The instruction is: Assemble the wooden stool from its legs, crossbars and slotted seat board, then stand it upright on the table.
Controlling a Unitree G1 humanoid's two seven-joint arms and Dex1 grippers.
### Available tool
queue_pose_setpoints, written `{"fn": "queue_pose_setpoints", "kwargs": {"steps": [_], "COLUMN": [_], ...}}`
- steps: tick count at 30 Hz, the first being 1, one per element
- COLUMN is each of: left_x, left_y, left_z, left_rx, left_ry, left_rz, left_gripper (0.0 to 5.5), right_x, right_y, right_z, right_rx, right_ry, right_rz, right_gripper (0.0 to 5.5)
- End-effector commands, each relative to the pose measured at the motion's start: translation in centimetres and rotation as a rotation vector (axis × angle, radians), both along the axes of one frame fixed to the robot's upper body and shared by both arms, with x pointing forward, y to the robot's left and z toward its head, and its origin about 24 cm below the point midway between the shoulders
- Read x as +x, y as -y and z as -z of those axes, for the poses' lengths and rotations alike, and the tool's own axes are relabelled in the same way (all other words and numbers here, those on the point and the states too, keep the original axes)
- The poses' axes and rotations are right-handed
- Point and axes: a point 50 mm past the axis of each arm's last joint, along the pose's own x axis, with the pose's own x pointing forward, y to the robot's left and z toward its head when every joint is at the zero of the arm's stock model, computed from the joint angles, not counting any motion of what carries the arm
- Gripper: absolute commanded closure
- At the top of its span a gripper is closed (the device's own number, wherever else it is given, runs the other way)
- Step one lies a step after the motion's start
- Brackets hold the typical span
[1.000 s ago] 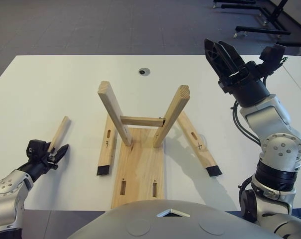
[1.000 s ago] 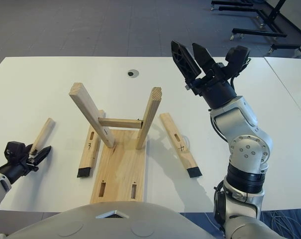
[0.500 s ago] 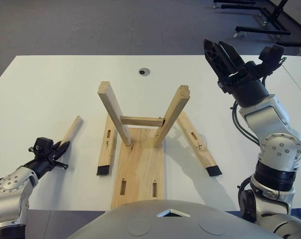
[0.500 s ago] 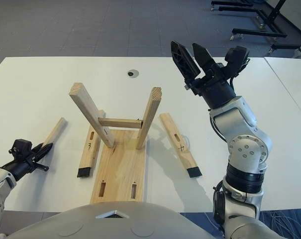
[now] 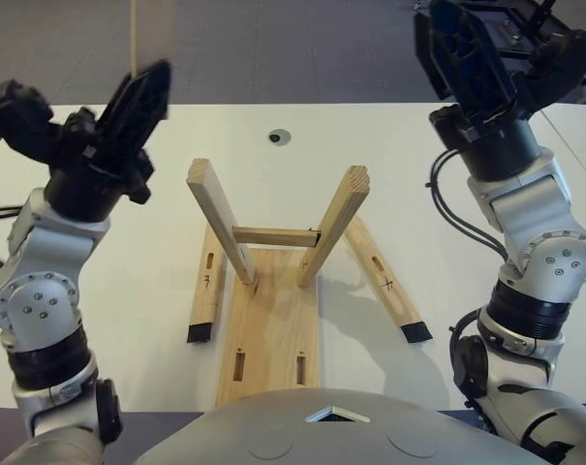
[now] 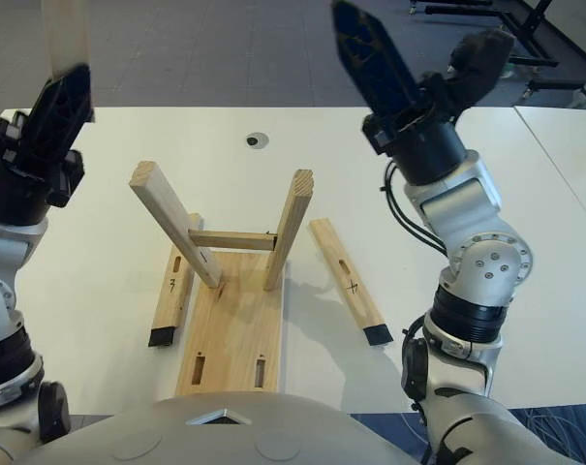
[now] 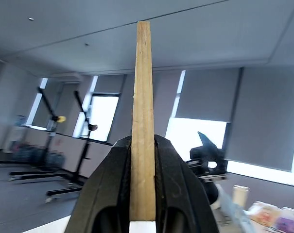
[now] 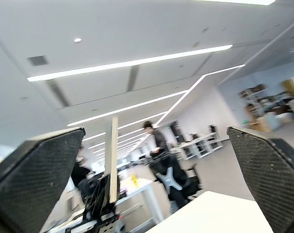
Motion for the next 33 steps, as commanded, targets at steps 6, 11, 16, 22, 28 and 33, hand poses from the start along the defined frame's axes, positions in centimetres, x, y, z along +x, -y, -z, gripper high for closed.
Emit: {"fn": "queue_pose_setpoints", "kwargs": {"steps": [6, 11, 16, 22, 28, 33], "left_x": [1.2, 1.3, 1.1, 1.0, 0.6, 0.6], "left_y": [4.5, 4.8, 4.7, 4.4, 4.6, 4.5], "left_z": [1.4, 2.4, 2.4, 1.7, 2.2, 2.5], "left_rx": [0.182, 0.287, 0.28, 0.215, 0.25, 0.273], "left_ry": [-0.091, -0.096, -0.086, -0.065, -0.084, -0.092], "left_rz": [0.271, 0.252, 0.261, 0.263, 0.285, 0.284], "left_gripper": [5.12, 5.12, 5.12, 5.12, 5.12, 5.12], "right_x": [-1.1, -1.8, -1.4, -1.0, -1.0, -0.9], "right_y": [-5.0, -5.8, -5.1, -4.4, -4.5, -4.5], "right_z": [-1.8, -2.1, -2.4, -1.7, -1.8, -2.0], "right_rx": [0.011, -0.007, 0.006, -0.029, -0.025, -0.019], "right_ry": [0.167, 0.217, 0.225, 0.205, 0.212, 0.216], "right_rz": [-0.246, -0.277, -0.25, -0.226, -0.228, -0.229], "right_gripper": [0.1, 0.1, 0.43, 1.56, 2.72, 3.79]}}
